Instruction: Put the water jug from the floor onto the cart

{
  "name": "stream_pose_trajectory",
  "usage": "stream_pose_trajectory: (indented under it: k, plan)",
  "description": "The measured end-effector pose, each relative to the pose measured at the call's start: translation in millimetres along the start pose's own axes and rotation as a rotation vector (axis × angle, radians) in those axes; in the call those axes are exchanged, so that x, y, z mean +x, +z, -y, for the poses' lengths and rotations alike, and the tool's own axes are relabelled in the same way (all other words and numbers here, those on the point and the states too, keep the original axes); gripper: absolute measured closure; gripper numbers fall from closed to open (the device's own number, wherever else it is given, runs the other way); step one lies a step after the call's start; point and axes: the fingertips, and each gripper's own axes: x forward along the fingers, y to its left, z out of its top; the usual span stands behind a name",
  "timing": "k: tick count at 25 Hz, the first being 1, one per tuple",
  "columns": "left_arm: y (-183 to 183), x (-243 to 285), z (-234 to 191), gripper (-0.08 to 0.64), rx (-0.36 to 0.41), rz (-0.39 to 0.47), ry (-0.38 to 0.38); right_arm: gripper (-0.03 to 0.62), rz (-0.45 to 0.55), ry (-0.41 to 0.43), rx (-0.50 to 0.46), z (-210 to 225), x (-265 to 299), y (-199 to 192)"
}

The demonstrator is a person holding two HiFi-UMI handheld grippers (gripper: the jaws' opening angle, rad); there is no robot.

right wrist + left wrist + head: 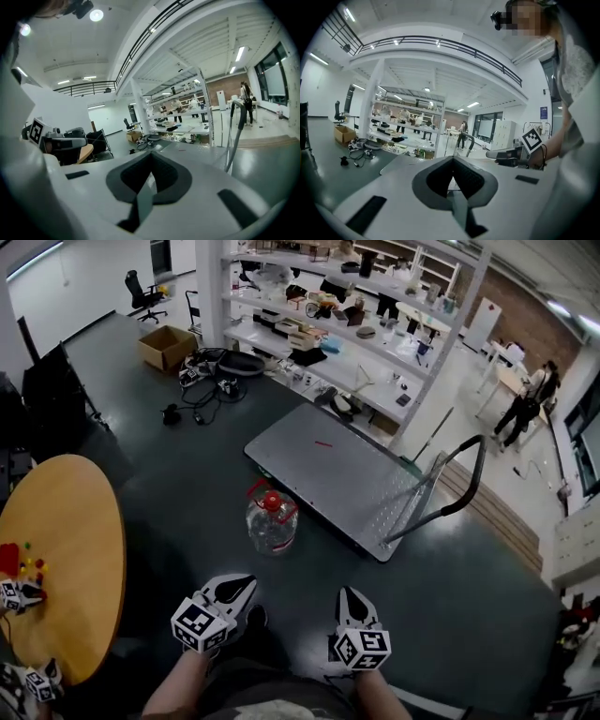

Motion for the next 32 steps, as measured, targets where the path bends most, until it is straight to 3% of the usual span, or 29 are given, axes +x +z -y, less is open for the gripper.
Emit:
stream_pose_trajectory:
  k: [5, 12, 21, 32]
  plan:
    - [16, 24, -71, 0.555, -0.028, -0.009, -0.039, 0.603, 0.004, -0.049, 0.077, -12, 74, 22]
    - [28, 53, -158, 0.555, -0.066, -0.018, -0.031, 0.603, -0.001, -0.139, 0.168, -27, 155, 28]
    - [14, 119, -201, 0.555, -0.111, -0.048, -0.026, 0.603, -0.071, -0.182, 0.16, 15, 229, 7]
    - [-10, 206, -280, 0.555, -0.147, -0.146, 0.121, 0.603, -0.207, -0.076, 0.118, 56, 356, -13]
